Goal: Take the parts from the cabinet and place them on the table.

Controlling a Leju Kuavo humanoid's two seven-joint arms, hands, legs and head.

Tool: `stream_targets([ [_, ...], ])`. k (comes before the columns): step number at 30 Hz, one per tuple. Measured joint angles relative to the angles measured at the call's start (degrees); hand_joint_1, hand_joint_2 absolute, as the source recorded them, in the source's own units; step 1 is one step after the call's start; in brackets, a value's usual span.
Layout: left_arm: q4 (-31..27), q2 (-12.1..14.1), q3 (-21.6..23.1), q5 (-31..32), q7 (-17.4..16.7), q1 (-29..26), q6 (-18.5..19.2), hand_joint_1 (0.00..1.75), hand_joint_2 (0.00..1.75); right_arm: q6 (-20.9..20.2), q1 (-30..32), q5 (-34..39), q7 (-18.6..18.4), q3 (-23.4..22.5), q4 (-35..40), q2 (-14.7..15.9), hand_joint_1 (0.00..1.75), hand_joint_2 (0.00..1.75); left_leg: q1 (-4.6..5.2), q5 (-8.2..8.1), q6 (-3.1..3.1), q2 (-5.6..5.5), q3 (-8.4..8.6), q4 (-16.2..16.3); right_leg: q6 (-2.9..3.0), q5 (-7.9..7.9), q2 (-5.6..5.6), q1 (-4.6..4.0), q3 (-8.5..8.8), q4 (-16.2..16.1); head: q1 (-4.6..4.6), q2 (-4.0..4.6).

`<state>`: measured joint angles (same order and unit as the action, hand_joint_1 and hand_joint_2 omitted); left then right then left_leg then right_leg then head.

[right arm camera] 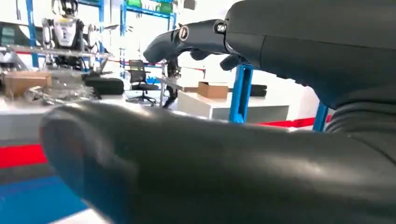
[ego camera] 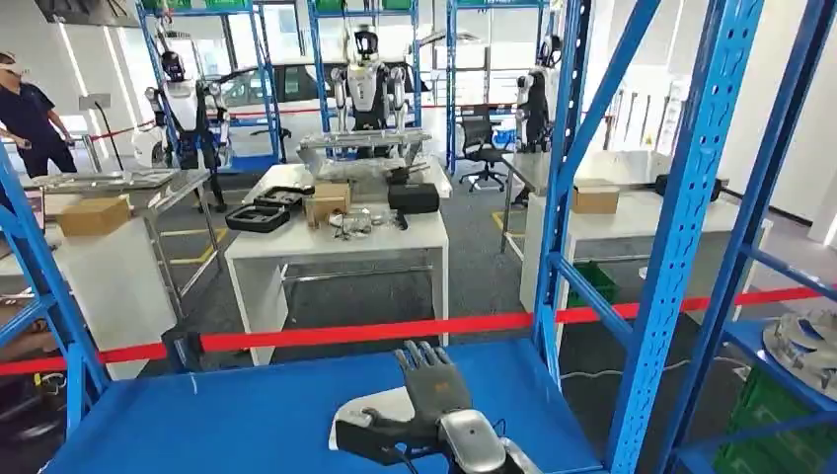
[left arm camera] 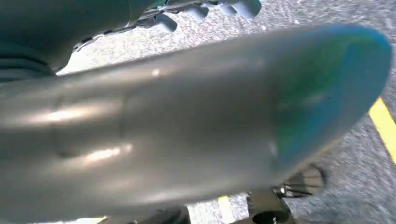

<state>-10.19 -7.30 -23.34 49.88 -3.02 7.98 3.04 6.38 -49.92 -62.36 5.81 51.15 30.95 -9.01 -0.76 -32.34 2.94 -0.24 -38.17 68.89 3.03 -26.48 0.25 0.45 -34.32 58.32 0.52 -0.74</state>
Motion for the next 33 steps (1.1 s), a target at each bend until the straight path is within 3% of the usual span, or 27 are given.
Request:
stream_targets([
  [1, 0.02, 0.0, 0.0, 0.0, -0.02, -0.1, 0.0, 0.0, 0.0, -0.04, 0.25, 0.0, 0.02, 0.02, 0.0, -0.02, 0.0, 0.0, -0.05, -1.27, 0.18, 0.0, -2.74, 4.38, 0.09, -0.25, 0.01, -0.03, 0.18, 0.01, 0.02, 0.02],
  [2, 0.05, 0.0, 0.0, 0.0, -0.09, -0.26, 0.0, 0.0, 0.0, -0.04, 0.51, 0.0, 0.02, 0.02, 0.0, -0.02, 0.0, 0.0, -0.06, -1.34, 0.32, 0.0, -4.65, 6.92, 0.03, -0.5, 0.07, -0.03, 0.42, 0.03, 0.05, 0.0],
  [4, 0.05, 0.02, 0.0, 0.0, -0.09, -0.36, 0.0, 0.0, 0.0, -0.07, 0.72, -0.02, 0.02, 0.02, -0.02, -0.02, 0.0, 0.0, -0.09, 0.05, 0.36, 0.0, -5.08, 6.56, -0.04, -0.76, 0.17, -0.02, 0.75, 0.03, 0.09, 0.0],
  [5, 0.05, 0.02, 0.0, 0.0, -0.09, -0.38, 0.0, 0.0, 0.0, -0.11, 0.85, -0.02, 0.02, 0.02, -0.09, -0.02, 0.0, 0.0, -0.16, 2.67, 0.33, 0.02, -4.16, 3.59, -0.21, -1.11, 0.26, 0.01, 1.23, 0.07, 0.13, 0.0],
  [7, 0.02, 0.13, -0.02, 0.0, -0.07, -0.34, 0.0, 0.0, 0.0, -0.11, 0.85, -0.02, 0.02, 0.02, -0.11, -0.04, 0.0, 0.0, -0.21, 8.69, 0.12, 0.17, 0.16, -6.52, -0.64, -2.01, 0.29, 0.12, 2.29, 0.28, 0.15, 0.0],
  [8, 0.05, 0.13, 0.0, 0.0, -0.07, -0.37, 0.0, 0.0, 0.0, -0.11, 0.86, -0.02, 0.02, 0.02, -0.13, -0.04, 0.0, 0.0, -0.15, 8.65, 0.02, 0.29, 1.61, -9.3, -1.03, -2.47, 0.28, 0.01, 2.46, 0.33, 0.13, 0.0],
  [9, 0.07, 0.07, 0.0, 0.0, -0.07, -0.22, 0.0, 0.0, 0.0, -0.22, 0.73, -0.02, 0.04, 0.02, -0.18, -0.04, 0.0, 0.0, 0.18, 7.86, -0.53, 0.21, 2.38, -10.61, -1.44, -2.72, 0.35, -0.28, 2.26, 0.63, 0.29, 0.02],
  [11, 0.09, 0.0, 0.0, 0.0, -0.07, -0.23, 0.07, 0.0, 0.0, -0.39, 0.86, -0.02, 0.15, 0.04, -0.39, -0.07, 0.0, 0.0, 0.16, 7.54, -1.32, 0.14, 2.18, -10.15, -1.85, -2.78, 0.31, -0.35, 2.38, 0.18, -0.02, 0.0],
  [13, 0.04, -0.09, -0.02, 0.02, -0.07, -0.27, 0.07, 0.0, 0.0, -0.42, 0.89, -0.02, 0.2, 0.04, -0.46, -0.07, 0.0, 0.0, -0.08, 7.41, -2.27, 0.05, 2.75, -10.58, -2.73, -3.44, 0.19, -0.31, 2.67, 0.18, -0.06, -0.04],
  [14, 0.02, -0.02, -0.04, 0.02, -0.04, -0.24, 0.07, 0.0, 0.0, -0.41, 0.79, -0.02, 0.22, 0.04, -0.48, -0.07, 0.0, 0.0, -0.13, 7.16, -2.7, 0.06, 3.15, -10.69, -2.98, -4.17, 0.09, -0.21, 2.15, 1.9, -0.17, 0.0],
  [15, 0.02, 0.02, -0.04, 0.02, -0.04, -0.12, 0.07, 0.0, 0.0, -0.41, 0.72, -0.02, 0.31, 0.07, -0.5, -0.07, 0.0, 0.0, -0.13, 6.96, -3.0, 0.08, 3.32, -10.68, -3.13, -5.74, 0.03, -0.18, 0.18, 5.65, -0.26, 0.02],
  [17, 0.05, -0.02, -0.04, 0.02, -0.04, -0.14, 0.07, 0.0, 0.0, -0.39, 1.14, -0.02, 0.39, 0.07, -0.72, -0.07, 0.0, 0.0, -0.03, 6.53, -3.36, 0.08, 3.62, -10.66, -3.35, -8.97, 0.03, -0.15, -5.54, 15.18, -0.33, 0.0],
  [18, 0.05, -0.02, -0.04, 0.02, -0.04, -0.22, 0.07, 0.0, 0.0, -0.41, 1.51, -0.02, 0.46, 0.07, -0.9, -0.07, 0.0, 0.0, -0.02, 6.3, -3.42, 0.05, 3.83, -10.62, -3.36, -9.31, 0.02, -0.14, -7.8, 18.32, -0.35, 0.0],
  [19, 0.05, -0.02, -0.04, 0.02, -0.07, -0.32, 0.07, 0.0, 0.0, -0.41, 1.81, -0.02, 0.48, 0.07, -1.07, -0.02, 0.0, 0.0, -0.01, 6.04, -3.37, -0.01, 4.09, -10.58, -3.29, -8.26, 0.02, -0.14, -8.91, 18.75, -0.43, 0.0],
  [20, 0.05, 0.0, -0.04, 0.02, -0.07, -0.41, 0.07, 0.0, 0.0, -0.44, 1.95, -0.02, 0.57, 0.07, -1.25, -0.02, 0.0, 0.0, -0.01, 5.69, -3.3, -0.12, 4.49, -10.56, -3.15, -5.82, 0.02, -0.14, -8.56, 16.39, -0.44, 0.0],
  [22, 0.05, -0.02, -0.07, 0.02, -0.07, -0.38, 0.04, 0.0, 0.0, -0.44, 1.88, -0.02, 0.87, 0.09, -1.36, -0.07, 0.0, 0.0, 0.0, 4.9, -2.97, -0.2, 5.58, -10.47, -2.64, 0.82, 0.0, -0.2, -4.53, 5.98, -0.5, 0.0],
  [23, 0.05, -0.06, -0.07, 0.02, -0.07, -0.44, 0.04, 0.0, 0.0, -0.44, 1.88, -0.02, 0.92, 0.09, -1.4, -0.07, 0.0, 0.0, -0.01, 4.53, -2.74, -0.19, 5.76, -10.53, -2.25, 2.35, -0.06, -0.3, -2.92, 1.53, -0.57, 0.0],
  [24, 0.05, -0.09, -0.07, 0.02, -0.07, -0.31, 0.04, 0.0, 0.0, -0.48, 1.79, -0.02, 1.01, 0.09, -1.46, -0.07, 0.0, 0.0, 0.31, 4.21, -2.25, -0.3, 5.85, -10.32, -2.07, 1.21, -0.04, -0.76, -1.9, 0.56, -0.41, 0.02],
  [27, 0.07, -0.11, -0.07, 0.02, -0.09, -0.35, 0.04, 0.0, 0.0, -0.55, 1.84, 0.0, 1.05, 0.09, -1.64, -0.22, 0.0, 0.0, 0.05, 4.08, -1.33, -0.23, 6.13, -10.93, -1.41, 0.88, 0.17, -0.94, -2.09, 0.72, -0.39, 0.0],
  [29, -0.02, 0.0, -0.07, 0.02, -0.07, -0.28, 0.04, 0.0, 0.0, -0.52, 1.79, -0.02, 1.05, 0.09, -1.68, -0.39, 0.0, 0.0, 0.07, 3.45, -0.7, -0.01, 6.11, -10.05, -0.82, 0.97, 0.22, -0.24, -0.92, -0.18, -0.39, -0.02],
  [30, -0.02, -0.02, -0.07, 0.02, -0.07, -0.16, 0.02, 0.0, 0.0, -0.52, 1.6, -0.02, 1.07, 0.09, -1.68, -0.42, 0.0, 0.0, 0.14, 2.03, -0.5, -0.02, 4.6, -6.94, -0.24, 0.61, 0.13, -0.13, -0.54, -0.21, -0.15, 0.02],
  [32, 0.0, 0.0, -0.07, 0.02, -0.07, -0.19, 0.04, 0.0, 0.0, -0.72, 1.67, -0.02, 1.14, 0.09, -1.84, -0.57, 0.0, 0.0, -0.07, -1.22, -0.05, -0.01, -0.64, 2.05, 0.05, 0.07, 0.08, -0.13, -0.04, -0.2, -0.04, 0.0],
  [33, 0.05, -0.02, -0.07, 0.02, -0.09, -0.34, 0.02, 0.0, 0.0, -1.01, 1.77, 0.0, 1.31, 0.11, -1.92, -0.66, 0.0, 0.0, -0.08, -1.96, 0.14, 0.0, -2.99, 5.58, 0.09, -0.23, 0.11, -0.13, 0.2, -0.18, 0.0, 0.0],
])
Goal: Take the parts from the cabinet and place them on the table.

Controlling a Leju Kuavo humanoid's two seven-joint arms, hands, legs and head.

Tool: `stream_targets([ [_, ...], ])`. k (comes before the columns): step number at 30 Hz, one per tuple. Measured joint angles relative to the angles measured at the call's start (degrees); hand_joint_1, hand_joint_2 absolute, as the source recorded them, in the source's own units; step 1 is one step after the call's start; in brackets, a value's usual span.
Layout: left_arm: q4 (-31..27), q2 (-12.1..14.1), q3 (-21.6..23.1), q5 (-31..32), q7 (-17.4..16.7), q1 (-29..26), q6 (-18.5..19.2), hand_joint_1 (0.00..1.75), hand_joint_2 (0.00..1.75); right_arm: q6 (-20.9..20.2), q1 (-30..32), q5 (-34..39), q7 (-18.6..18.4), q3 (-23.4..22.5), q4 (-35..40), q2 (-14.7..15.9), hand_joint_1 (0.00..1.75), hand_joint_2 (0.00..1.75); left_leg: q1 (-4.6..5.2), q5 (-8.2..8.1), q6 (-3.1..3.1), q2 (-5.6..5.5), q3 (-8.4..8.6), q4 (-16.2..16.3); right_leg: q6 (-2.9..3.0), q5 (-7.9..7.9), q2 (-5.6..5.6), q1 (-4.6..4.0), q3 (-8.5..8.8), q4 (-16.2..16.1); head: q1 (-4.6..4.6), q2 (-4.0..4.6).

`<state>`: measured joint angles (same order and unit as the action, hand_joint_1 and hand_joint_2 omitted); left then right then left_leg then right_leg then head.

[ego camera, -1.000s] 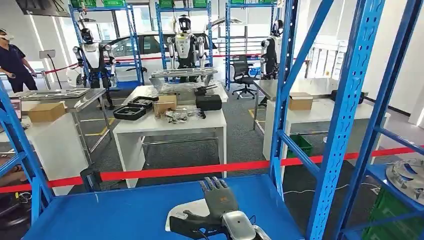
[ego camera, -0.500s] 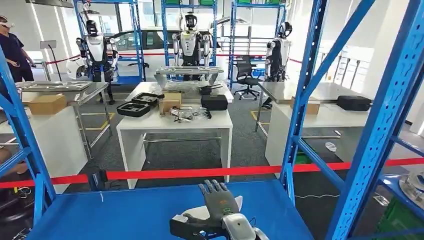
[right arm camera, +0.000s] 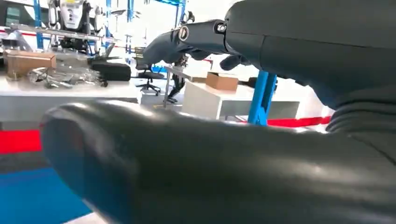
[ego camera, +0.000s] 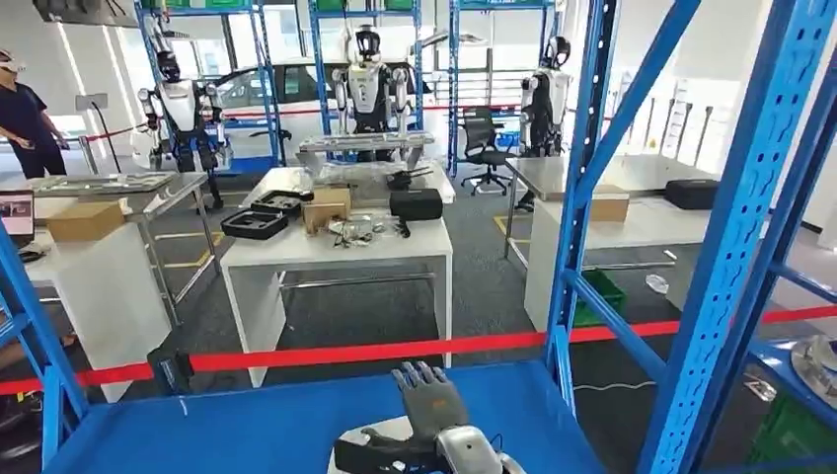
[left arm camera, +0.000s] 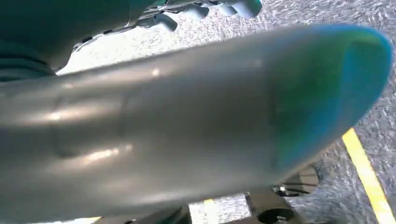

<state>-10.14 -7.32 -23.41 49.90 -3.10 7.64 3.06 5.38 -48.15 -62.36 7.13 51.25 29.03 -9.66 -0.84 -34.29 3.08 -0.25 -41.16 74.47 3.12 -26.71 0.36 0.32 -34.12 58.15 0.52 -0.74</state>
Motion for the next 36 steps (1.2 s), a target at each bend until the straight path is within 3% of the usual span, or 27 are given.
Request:
stream_targets([
  [1, 0.0, 0.02, 0.0, 0.0, 0.0, -0.13, 0.0, 0.0, 0.0, -0.28, 0.1, 0.0, 0.04, 0.0, -0.22, -0.07, 0.0, 0.0, -0.05, 0.71, 0.11, 0.0, -1.42, 1.25, -0.08, -0.33, 0.04, 0.01, 0.35, 0.03, 0.02, 0.0],
  [2, 0.0, 0.02, 0.0, 0.0, 0.0, -0.16, 0.0, 0.0, 0.0, -0.41, 0.16, 0.0, 0.13, 0.02, -0.37, -0.09, 0.0, 0.0, -0.12, 2.54, 0.12, 0.01, -1.24, -0.13, -0.16, -0.65, 0.12, 0.04, 0.8, 0.03, 0.07, 0.0],
  [4, -0.02, 0.13, 0.0, -0.02, 0.02, -0.12, 0.0, 0.0, 0.0, -0.5, 0.15, 0.0, 0.28, 0.02, -0.55, -0.24, 0.0, 0.0, -0.17, 8.93, 0.05, 0.09, 2.27, -9.26, -0.56, -1.57, 0.19, 0.2, 2.02, 0.19, 0.13, 0.0],
  [5, -0.02, 0.13, 0.0, 0.0, 0.02, -0.13, -0.04, 0.0, 0.0, -0.52, 0.14, 0.0, 0.39, 0.02, -0.59, -0.42, 0.0, 0.0, -0.22, 11.33, 0.0, 0.24, 4.26, -14.35, -0.85, -2.15, 0.19, 0.24, 2.49, 0.32, 0.11, 0.0],
  [6, 0.04, 0.09, 0.0, 0.0, 0.04, -0.05, -0.04, 0.0, 0.0, -0.57, 0.04, 0.02, 0.63, 0.02, -0.7, -0.55, 0.0, 0.0, 0.23, 9.91, -0.09, 0.17, 5.44, -15.14, -1.35, -2.55, 0.23, -0.18, 2.45, 0.5, 0.22, 0.0],
  [7, 0.02, 0.07, 0.02, 0.0, 0.04, 0.1, -0.07, 0.0, 0.0, -0.59, 0.05, 0.07, 0.76, 0.07, -0.81, -0.61, 0.0, 0.0, 0.07, 9.45, -0.97, 0.11, 5.64, -15.79, -1.6, -2.67, 0.34, -0.22, 2.31, 0.61, 0.14, 0.02],
  [9, 0.04, -0.02, 0.0, 0.02, 0.04, -0.02, -0.06, 0.0, 0.0, -0.54, 0.15, 0.15, 1.07, 0.18, -0.94, -0.61, 0.0, 0.0, 0.23, 9.16, -1.56, -0.06, 5.48, -15.78, -1.96, -2.77, 0.28, -0.23, 2.52, 0.23, -0.04, 0.0],
  [11, -0.02, 0.0, -0.02, 0.02, 0.11, -0.08, -0.09, 0.0, 0.0, -0.33, 0.18, 0.17, 1.16, 0.22, -1.0, -0.7, 0.0, 0.0, -0.13, 8.92, -2.46, -0.06, 6.14, -16.18, -2.77, -3.55, 0.12, -0.1, 2.71, 0.56, -0.09, 0.0],
  [13, -0.04, 0.02, -0.02, 0.04, 0.2, 0.14, -0.15, 0.0, 0.0, -0.11, 0.13, 0.24, 1.31, 0.24, -1.0, -0.74, 0.0, 0.0, -0.11, 8.49, -3.11, -0.05, 6.61, -16.18, -3.13, -5.86, -0.07, -0.06, -0.16, 6.33, -0.22, 0.0],
  [15, -0.02, 0.0, -0.02, 0.04, 0.22, 0.14, -0.15, 0.0, 0.0, -0.06, 0.68, 0.33, 1.38, 0.39, -1.24, -0.74, 0.0, 0.0, -0.04, 7.97, -3.42, -0.02, 6.99, -16.15, -3.27, -9.33, -0.07, -0.05, -6.74, 17.04, -0.33, 0.0],
  [16, -0.02, 0.0, -0.02, 0.04, 0.26, 0.04, -0.15, 0.0, 0.0, -0.06, 1.03, 0.33, 1.35, 0.42, -1.36, -0.74, 0.0, 1.75, -0.03, 7.81, -3.38, -0.04, 7.21, -16.13, -3.26, -9.26, -0.07, -0.04, -8.67, 19.43, -0.42, 0.0],
  [17, -0.02, 0.02, -0.04, 0.04, 0.46, -0.08, -0.15, 0.0, 0.0, -0.11, 1.37, 0.39, 1.4, 0.44, -1.48, -0.74, 0.0, 1.75, -0.03, 7.55, -3.31, -0.08, 7.57, -16.13, -3.14, -7.64, -0.08, -0.04, -9.4, 18.97, -0.42, 0.0],
  [18, -0.02, 0.02, -0.04, 0.02, 0.72, -0.13, -0.17, 0.0, 0.0, -0.15, 1.51, 0.59, 1.53, 0.5, -1.55, -0.74, 0.0, 1.75, -0.03, 7.24, -3.2, -0.17, 7.98, -16.12, -2.96, -4.96, -0.08, -0.04, -8.73, 16.02, -0.48, 0.0],
  [20, -0.04, -0.04, -0.07, -0.35, 0.92, -0.1, -0.17, 0.0, 0.0, -0.35, 1.5, 0.83, 1.79, 0.55, -1.57, -0.76, 0.0, 1.75, -0.01, 6.52, -2.82, -0.31, 9.02, -16.12, -2.27, 1.75, -0.09, -0.16, -4.53, 5.25, -0.59, 0.0],
  [21, 0.0, -0.17, -0.07, -0.61, 1.01, -0.14, -0.17, 0.0, 0.0, -0.5, 1.51, 1.05, 1.86, 0.55, -1.57, -0.76, 0.0, 1.75, 0.01, 6.23, -2.61, -0.33, 9.22, -16.12, -1.81, 2.47, -0.11, -0.36, -3.31, 1.96, -0.55, 0.0],
  [22, -0.02, -0.18, -0.07, -0.68, 1.07, -0.05, -0.2, 0.0, 0.0, -0.81, 1.5, 1.27, 1.94, 0.57, -1.57, -0.9, 0.0, 1.75, 0.35, 5.94, -2.15, -0.48, 9.12, -15.86, -1.78, 1.75, -0.09, -0.58, -2.39, 0.73, -0.55, 0.0],
  [23, -0.02, -0.18, -0.09, -0.7, 1.09, -0.1, -0.22, 0.0, 0.0, -0.96, 1.68, 1.38, 1.92, 0.57, -1.57, -1.05, 0.0, 1.75, 0.35, 5.9, -2.07, -0.44, 9.09, -15.92, -1.93, 1.84, -0.07, -0.42, -2.39, 0.8, -0.28, -0.02],
  [24, -0.02, -0.15, -0.11, -0.76, 1.09, -0.24, -0.24, 0.0, 0.0, -1.02, 1.88, 1.53, 1.9, 0.57, -1.59, -1.11, 0.0, 1.75, 0.42, 5.81, -2.65, -0.38, 9.17, -16.03, -2.51, 1.81, 0.09, -0.43, -2.39, 0.75, -0.31, 0.0],
  [31, 0.0, -0.15, -0.28, -0.83, 1.22, -0.26, -0.3, 0.0, 0.0, -1.18, 2.11, 1.86, 1.92, 0.57, -1.57, -1.51, 0.0, 1.75, 0.33, 5.87, -1.89, -0.15, 9.85, -16.97, -1.73, 1.45, 0.29, -0.57, -2.36, 0.8, -0.2, 0.0],
  [36, 0.0, -0.13, -0.42, -0.83, 1.22, -0.27, -0.31, 0.0, 0.0, -1.24, 2.13, 1.88, 1.92, 0.57, -1.57, -1.51, 0.0, 1.75, 0.31, 5.99, -1.49, -0.15, 9.92, -17.15, -1.63, 1.43, 0.29, -0.58, -2.35, 0.82, -0.17, 0.0],
])
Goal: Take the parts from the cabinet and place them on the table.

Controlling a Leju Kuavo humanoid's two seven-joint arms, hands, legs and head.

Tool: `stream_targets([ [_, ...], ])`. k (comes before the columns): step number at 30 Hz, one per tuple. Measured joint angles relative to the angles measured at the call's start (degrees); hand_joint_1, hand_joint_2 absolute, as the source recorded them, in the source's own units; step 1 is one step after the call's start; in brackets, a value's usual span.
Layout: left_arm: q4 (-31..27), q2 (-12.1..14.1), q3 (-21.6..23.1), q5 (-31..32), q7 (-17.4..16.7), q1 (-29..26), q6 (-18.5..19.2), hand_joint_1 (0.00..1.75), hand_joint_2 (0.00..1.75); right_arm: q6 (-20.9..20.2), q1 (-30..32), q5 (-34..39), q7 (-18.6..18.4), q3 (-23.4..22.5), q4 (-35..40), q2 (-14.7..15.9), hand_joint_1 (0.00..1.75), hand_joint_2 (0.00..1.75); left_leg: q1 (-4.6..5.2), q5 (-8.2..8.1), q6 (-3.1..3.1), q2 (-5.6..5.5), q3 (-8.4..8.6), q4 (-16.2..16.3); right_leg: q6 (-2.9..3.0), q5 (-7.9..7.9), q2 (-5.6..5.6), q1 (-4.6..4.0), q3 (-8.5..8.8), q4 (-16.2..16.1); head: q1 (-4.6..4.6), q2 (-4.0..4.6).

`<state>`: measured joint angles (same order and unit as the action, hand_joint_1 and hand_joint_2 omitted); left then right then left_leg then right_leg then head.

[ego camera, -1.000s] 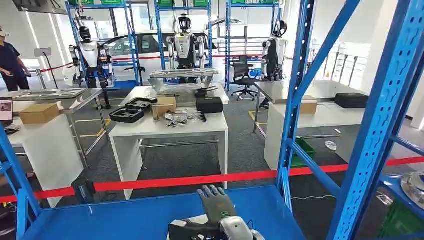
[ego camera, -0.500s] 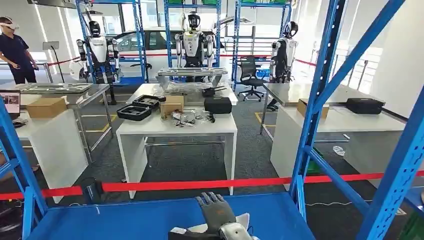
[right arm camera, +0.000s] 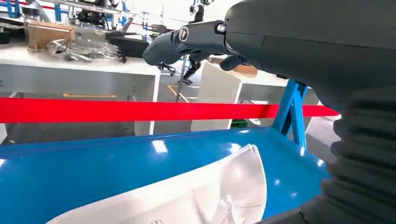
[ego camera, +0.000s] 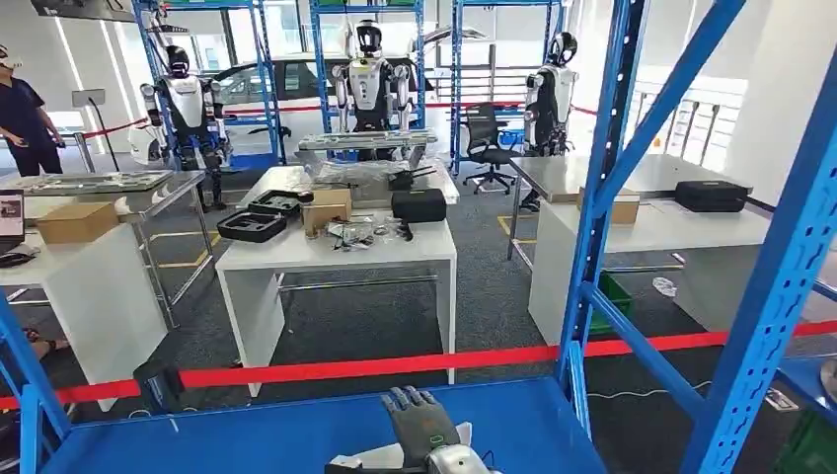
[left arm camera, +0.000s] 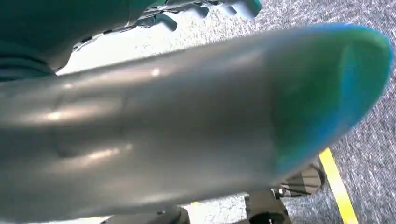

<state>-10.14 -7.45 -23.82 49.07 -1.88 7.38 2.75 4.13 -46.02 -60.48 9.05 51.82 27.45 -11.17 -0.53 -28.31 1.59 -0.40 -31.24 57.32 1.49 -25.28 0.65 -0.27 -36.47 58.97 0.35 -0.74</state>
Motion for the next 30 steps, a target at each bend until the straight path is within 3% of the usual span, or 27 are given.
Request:
stream_targets([
  [13, -0.02, -0.04, -0.02, 0.96, 0.07, 0.23, 0.35, 0.0, 0.0, -1.35, 2.14, 3.67, 0.07, 0.07, 4.96, 0.13, 0.0, 1.75, 0.14, 0.02, 0.05, 0.02, 0.01, 0.05, 0.04, 0.05, -0.01, 0.14, 0.11, -0.08, 0.0, 0.0],
  [30, -0.02, -0.22, -0.74, 2.49, 0.0, 0.41, 0.68, 0.0, 0.0, -8.65, 6.09, 11.82, 1.86, 2.75, 9.94, 0.92, 0.0, 1.75, 0.14, -0.01, 0.01, 0.01, 0.0, 0.05, 0.04, 0.05, -0.01, 0.15, 0.11, -0.1, 0.0, 0.0],
])
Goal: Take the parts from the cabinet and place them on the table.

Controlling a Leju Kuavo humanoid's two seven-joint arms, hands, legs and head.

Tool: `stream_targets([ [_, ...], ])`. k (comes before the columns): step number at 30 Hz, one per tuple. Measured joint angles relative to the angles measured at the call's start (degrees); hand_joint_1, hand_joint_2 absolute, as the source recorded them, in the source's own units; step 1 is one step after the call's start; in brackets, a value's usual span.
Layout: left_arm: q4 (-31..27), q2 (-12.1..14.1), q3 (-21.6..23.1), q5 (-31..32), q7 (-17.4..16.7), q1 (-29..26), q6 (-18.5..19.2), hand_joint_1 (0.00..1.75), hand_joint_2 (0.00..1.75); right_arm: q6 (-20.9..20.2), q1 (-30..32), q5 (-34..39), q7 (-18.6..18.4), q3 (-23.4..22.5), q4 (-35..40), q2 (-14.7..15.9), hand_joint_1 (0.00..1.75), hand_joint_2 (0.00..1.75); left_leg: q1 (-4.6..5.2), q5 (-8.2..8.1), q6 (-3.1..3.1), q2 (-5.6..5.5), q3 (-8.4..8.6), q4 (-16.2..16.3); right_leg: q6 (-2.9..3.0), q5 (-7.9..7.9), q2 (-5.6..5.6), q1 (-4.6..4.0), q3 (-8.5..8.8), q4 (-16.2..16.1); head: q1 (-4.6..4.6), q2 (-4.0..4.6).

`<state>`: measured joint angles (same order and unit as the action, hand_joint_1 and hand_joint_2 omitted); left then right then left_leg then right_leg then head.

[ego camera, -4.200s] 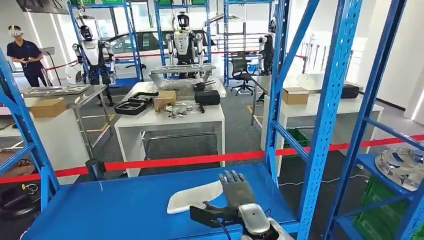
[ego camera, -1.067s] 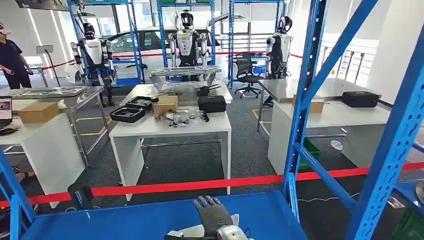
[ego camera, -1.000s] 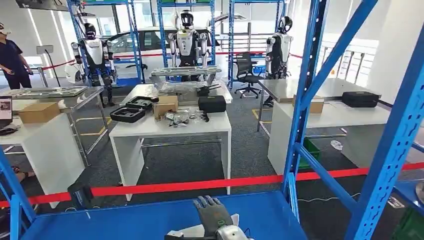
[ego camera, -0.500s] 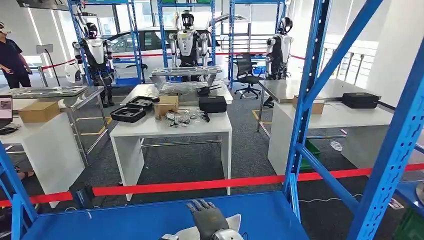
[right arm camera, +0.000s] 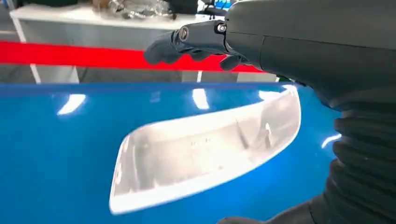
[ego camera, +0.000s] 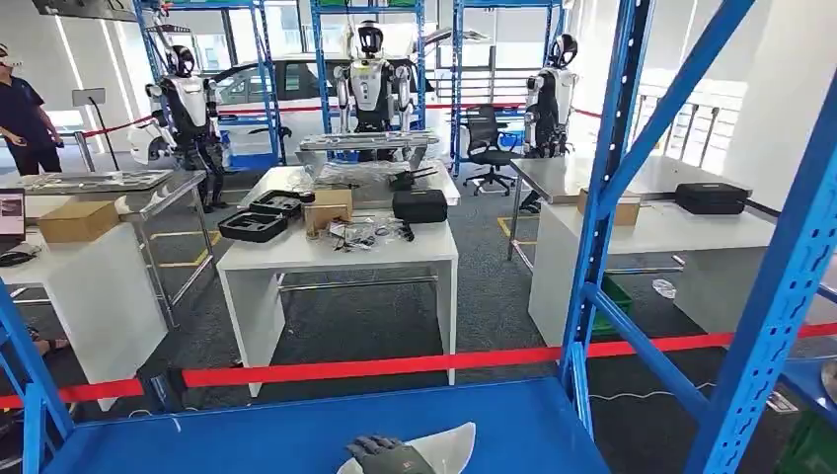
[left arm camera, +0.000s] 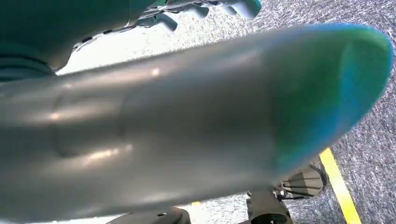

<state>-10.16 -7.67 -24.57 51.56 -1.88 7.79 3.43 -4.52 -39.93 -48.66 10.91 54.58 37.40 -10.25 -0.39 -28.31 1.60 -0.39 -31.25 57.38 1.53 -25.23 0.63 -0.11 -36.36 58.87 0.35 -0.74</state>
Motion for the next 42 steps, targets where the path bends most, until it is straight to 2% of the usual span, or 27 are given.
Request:
stream_targets([
  [7, 0.0, -0.11, -0.35, 0.33, -0.37, 0.01, -0.18, 0.0, 0.0, -1.75, 1.2, 0.42, -1.23, 1.66, -0.02, 0.0, 0.0, 1.75, 0.0, 0.0, 0.0, -0.01, -0.01, 0.0, 0.0, 0.0, -0.02, 0.0, 0.0, 0.0, 0.0, 0.0],
  [12, 0.0, -0.15, -0.68, 0.31, -0.52, 0.0, -0.85, 0.0, 0.0, -2.54, 1.25, -2.72, -7.4, 3.45, -1.05, 0.0, 0.0, 1.75, 0.0, -0.02, -0.02, 0.0, -0.01, 0.0, 0.0, -0.01, -0.01, 0.0, 0.0, -0.01, 0.0, 0.0],
  [13, 0.0, -0.15, -0.7, 0.28, -0.54, 0.0, -1.03, 0.0, 0.0, -2.86, 1.18, -3.4, -8.65, 3.96, -1.62, 0.0, 0.16, 1.75, 0.0, -0.02, -0.02, 0.0, -0.01, 0.0, 0.0, -0.01, -0.02, 0.0, 0.0, -0.01, 0.0, 0.0],
  [14, 0.0, -0.17, -0.72, 0.26, -0.61, 0.0, -1.18, 0.0, 0.0, -3.11, 1.18, -3.97, -9.95, 4.26, -2.3, 0.0, 1.08, 1.75, 0.0, -0.02, -0.02, -0.01, -0.01, 0.0, 0.0, 0.0, -0.02, 0.0, 0.0, -0.01, 0.0, 0.0],
  [15, 0.02, -0.2, -0.74, 0.26, -0.72, 0.0, -1.27, 0.0, 0.0, -3.39, 1.16, -4.47, -11.24, 4.48, -3.06, 0.0, 1.75, 1.75, 0.0, -0.02, -0.02, -0.01, -0.01, 0.0, 0.0, 0.0, -0.03, 0.01, 0.0, -0.01, 0.0, 0.0],
  [18, 0.02, -0.28, -0.87, 0.26, -0.96, -0.02, -1.4, 0.0, 0.0, -3.72, 1.0, -5.74, -14.65, 5.27, -5.56, 0.0, 1.75, 1.75, 0.0, -0.02, -0.02, -0.01, -0.01, 0.0, 0.0, 0.0, -0.02, 0.01, 0.0, -0.01, 0.0, 0.0],
  [21, 0.02, -0.35, -1.33, 0.33, -0.94, -0.04, -1.44, 0.0, 0.0, -2.8, 0.84, -6.74, -16.46, 5.68, -7.73, 0.09, 1.75, 1.75, 0.0, -0.02, -0.02, -0.01, -0.01, 0.0, 0.0, 0.0, -0.02, 0.01, 0.0, -0.01, 0.0, 0.0],
  [29, 0.02, -0.44, -1.55, 0.94, -0.48, 0.0, -1.27, 0.0, 0.0, -1.25, 0.42, -7.69, -17.27, 5.79, -10.19, 0.44, 1.75, 1.75, 0.0, -0.03, -0.02, 0.0, -0.01, 0.0, 0.0, 0.0, -0.02, 0.0, 0.0, -0.02, 0.0, 0.0],
  [30, 0.02, -0.46, -1.55, 0.96, -0.44, 0.01, -1.22, 0.0, 0.0, -1.23, 0.42, -7.73, -17.27, 5.79, -10.27, 0.44, 1.75, 0.0, 0.0, -0.03, -0.02, 0.0, -0.01, 0.0, 0.0, -0.01, -0.02, 0.0, 0.0, -0.02, 0.0, 0.0],
  [42, 0.02, -0.59, -1.68, 1.01, 0.02, 0.0, -1.18, 0.0, 0.0, -1.66, 0.38, -8.36, -16.24, 6.12, -10.56, 0.66, 1.75, 0.0, 0.0, -0.03, -0.02, 0.0, -0.01, 0.0, 0.0, 0.0, -0.02, 0.0, 0.0, -0.02, 0.0, 0.0],
])
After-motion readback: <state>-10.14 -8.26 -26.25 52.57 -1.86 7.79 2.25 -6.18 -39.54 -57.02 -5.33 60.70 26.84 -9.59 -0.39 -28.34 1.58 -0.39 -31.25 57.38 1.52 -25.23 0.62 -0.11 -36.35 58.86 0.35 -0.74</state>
